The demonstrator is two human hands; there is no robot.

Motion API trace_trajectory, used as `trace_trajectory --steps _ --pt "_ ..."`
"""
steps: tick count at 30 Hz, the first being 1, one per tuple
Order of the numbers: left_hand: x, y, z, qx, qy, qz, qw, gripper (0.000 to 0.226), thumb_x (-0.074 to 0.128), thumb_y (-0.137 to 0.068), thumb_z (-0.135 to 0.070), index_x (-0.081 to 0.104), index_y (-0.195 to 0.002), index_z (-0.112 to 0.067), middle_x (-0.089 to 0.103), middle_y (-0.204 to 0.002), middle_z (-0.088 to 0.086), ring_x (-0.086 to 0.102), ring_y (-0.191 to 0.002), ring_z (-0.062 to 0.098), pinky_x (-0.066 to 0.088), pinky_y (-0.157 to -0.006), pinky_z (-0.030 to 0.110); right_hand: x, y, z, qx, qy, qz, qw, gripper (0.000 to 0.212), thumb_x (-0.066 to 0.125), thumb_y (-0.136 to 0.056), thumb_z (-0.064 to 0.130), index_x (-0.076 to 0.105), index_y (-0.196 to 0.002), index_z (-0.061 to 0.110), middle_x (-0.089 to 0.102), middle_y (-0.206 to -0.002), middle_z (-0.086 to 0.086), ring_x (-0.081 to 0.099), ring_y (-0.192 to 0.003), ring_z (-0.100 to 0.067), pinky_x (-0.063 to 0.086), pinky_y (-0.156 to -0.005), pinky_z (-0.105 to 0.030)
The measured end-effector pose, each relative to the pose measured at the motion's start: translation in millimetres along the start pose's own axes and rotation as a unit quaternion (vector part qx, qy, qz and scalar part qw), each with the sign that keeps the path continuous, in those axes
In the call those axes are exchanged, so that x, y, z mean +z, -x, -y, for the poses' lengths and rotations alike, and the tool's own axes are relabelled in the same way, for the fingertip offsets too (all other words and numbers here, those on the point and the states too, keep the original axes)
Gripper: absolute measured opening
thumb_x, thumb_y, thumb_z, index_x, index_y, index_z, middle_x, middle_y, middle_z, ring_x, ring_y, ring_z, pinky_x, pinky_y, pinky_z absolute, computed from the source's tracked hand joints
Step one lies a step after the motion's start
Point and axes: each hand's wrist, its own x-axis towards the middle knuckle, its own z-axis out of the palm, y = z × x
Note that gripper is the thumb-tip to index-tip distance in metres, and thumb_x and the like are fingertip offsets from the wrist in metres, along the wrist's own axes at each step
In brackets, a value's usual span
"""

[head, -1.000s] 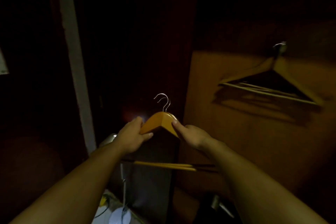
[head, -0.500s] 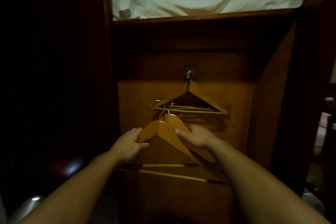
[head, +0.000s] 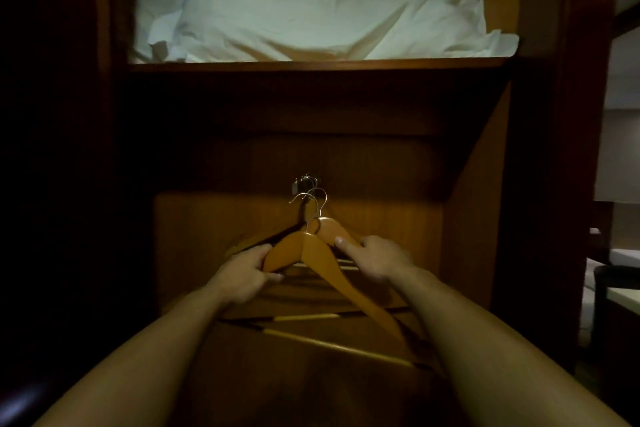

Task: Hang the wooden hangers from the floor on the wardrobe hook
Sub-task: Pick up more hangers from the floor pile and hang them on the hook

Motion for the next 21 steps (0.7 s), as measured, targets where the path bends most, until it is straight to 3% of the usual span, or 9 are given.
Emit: trace_trajectory --steps 4,11,16,21 --pt "11 -34 -5 0.007 0.005 -0.012 1.0 0.027 0.069 -0.088 -0.019 0.057 -0.108 -0.034 0.065 -0.109 -0.004 0.059 -0.103 0.017 0.046 -0.096 0.042 -7 -36 -11 -0.007 0.029 -0.034 0.999 0.072 0.024 -0.089 0.08 0.063 -0.107 0.022 0.065 -0.094 0.002 0.062 -0.087 -0.018 0.053 -0.088 -0.042" --pt "10 -93 6 0.004 -0.059 0.026 0.998 0.035 0.07 -0.086 -0.026 0.055 -0.116 -0.032 0.062 -0.119 -0.004 0.058 -0.111 0.018 0.044 -0.1 0.041 -4 -85 -7 0.01 0.059 -0.108 0.992 0.068 0.023 -0.094 0.076 0.063 -0.092 0.021 0.063 -0.081 0.002 0.06 -0.075 -0.015 0.051 -0.077 -0.033" --pt "3 -126 18 0.008 -0.058 0.036 0.998 0.045 0.068 -0.089 -0.026 0.049 -0.13 -0.031 0.057 -0.121 -0.009 0.054 -0.114 0.017 0.042 -0.1 0.036 0 -119 8 0.004 0.082 -0.127 0.989 0.066 0.023 -0.093 0.077 0.061 -0.095 0.023 0.065 -0.086 0.001 0.062 -0.076 -0.015 0.05 -0.07 -0.029" --pt "-6 -142 31 0.001 -0.064 0.051 0.997 0.042 0.067 -0.09 -0.027 0.051 -0.128 -0.03 0.062 -0.121 -0.005 0.057 -0.11 0.016 0.044 -0.101 0.042 16 -135 16 0.009 0.079 -0.128 0.989 0.065 0.022 -0.092 0.077 0.06 -0.096 0.024 0.066 -0.085 0.001 0.064 -0.075 -0.015 0.052 -0.071 -0.03"
